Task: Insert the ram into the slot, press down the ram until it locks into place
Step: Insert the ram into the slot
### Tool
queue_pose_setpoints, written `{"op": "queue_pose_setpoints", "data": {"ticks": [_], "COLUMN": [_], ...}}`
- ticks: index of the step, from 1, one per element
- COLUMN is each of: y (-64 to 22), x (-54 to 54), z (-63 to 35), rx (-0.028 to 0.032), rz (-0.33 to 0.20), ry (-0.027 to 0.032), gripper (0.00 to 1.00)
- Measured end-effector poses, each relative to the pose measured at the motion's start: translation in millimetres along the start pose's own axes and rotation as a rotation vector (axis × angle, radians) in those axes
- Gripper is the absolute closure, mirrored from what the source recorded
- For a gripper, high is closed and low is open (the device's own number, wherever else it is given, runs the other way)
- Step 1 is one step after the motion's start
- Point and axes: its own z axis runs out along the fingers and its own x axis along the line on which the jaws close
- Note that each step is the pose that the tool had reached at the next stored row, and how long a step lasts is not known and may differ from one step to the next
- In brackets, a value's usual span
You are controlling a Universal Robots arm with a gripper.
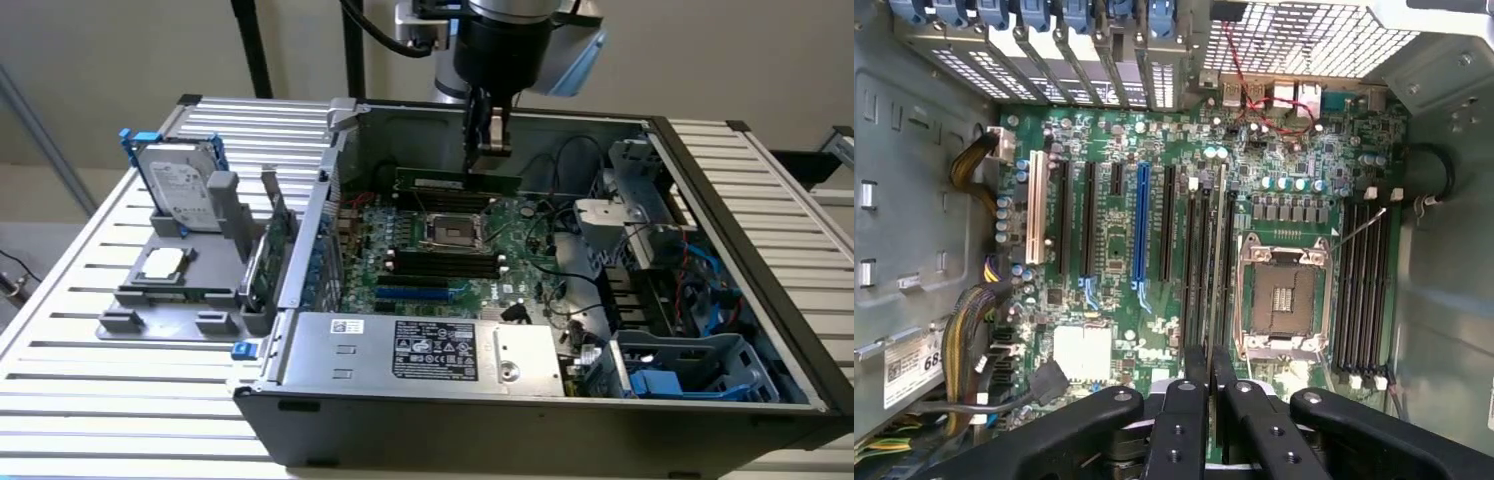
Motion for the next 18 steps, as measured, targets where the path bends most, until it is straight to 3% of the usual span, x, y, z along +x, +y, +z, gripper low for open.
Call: {"op": "queue_pose_setpoints", "data": {"ticks": [5,18], "y": [0.9,0.9], "x": [-9.0,-10.9], "z": [8.7,32.4], "rx": [0.0073,0.0076], "rz": [0.000,-0.006], "ry": [0.0014,0.0018], "gripper": [0.87,0.87]}}
